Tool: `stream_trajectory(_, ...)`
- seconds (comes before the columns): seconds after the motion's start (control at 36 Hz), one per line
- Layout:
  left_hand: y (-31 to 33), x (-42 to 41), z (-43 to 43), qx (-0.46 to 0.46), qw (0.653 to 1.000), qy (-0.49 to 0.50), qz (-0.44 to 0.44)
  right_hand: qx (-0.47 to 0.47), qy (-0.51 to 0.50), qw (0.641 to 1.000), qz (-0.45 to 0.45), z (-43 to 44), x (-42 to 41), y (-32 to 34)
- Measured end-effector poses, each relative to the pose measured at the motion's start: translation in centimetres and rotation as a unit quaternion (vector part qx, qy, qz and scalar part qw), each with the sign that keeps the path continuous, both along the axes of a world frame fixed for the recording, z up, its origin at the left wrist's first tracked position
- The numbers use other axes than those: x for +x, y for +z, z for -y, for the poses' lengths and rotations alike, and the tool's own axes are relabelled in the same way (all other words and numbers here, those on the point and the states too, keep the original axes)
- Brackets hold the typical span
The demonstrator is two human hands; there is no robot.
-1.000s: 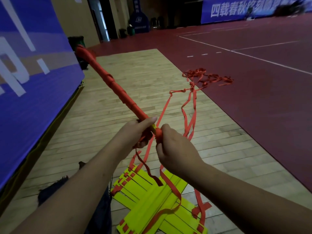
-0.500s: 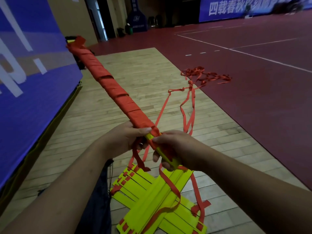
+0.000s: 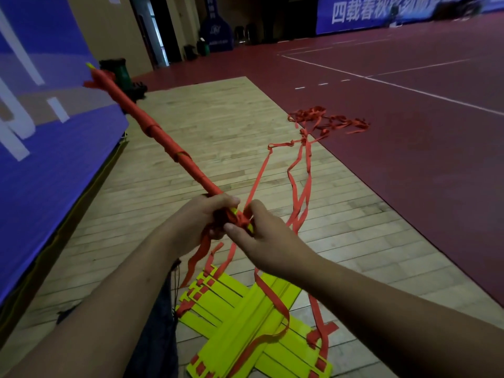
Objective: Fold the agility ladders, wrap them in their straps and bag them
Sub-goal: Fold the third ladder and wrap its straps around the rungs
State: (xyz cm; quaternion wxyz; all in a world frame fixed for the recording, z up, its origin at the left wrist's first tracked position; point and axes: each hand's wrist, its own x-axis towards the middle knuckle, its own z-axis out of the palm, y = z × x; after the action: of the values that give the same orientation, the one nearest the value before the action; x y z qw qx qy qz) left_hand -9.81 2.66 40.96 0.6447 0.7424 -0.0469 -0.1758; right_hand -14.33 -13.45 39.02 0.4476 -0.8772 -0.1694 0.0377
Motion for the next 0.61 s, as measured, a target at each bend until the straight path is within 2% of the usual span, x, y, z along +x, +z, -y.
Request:
stream_trajectory(0.08, 0.4, -0.3, -1.0, -0.022, 0.998, -0.063, 0.002, 0.119, 0.032, 0.981, -0.150, 1.1, 0.6, 0.3)
stream_trajectory(0.14, 0.4, -0.5, -1.3, -0.059, 0.994, -0.090, -0.005, 0.177, 0.058, 0.958, -0.219, 1.7, 0.8, 0.5)
stream_trajectory(0.22, 0.4, -0.5, -1.7, -0.090, 0.986, -0.136, -0.015, 0.218, 0.102, 0.927, -0.286, 2.5, 1.1, 0.8)
stream_trajectory(0.33, 0.7, -0.4, -2.1, -0.098, 0.984, -0.148, -0.012, 0.247, 0.154, 0.883, -0.368, 2.5, 1.2, 0.6)
stream_trajectory(0.44, 0.7, -0.3, -2.3, -0.090, 0.984, -0.156, 0.006, 0.230, 0.166, 0.888, -0.361, 2.5, 0.9, 0.7)
stream_trajectory(0.61, 0.2, 0.0, -2.5, -0.059, 0.987, -0.150, -0.007, 0.215, 0.093, 0.942, -0.242, 3.0, 1.4, 1.1)
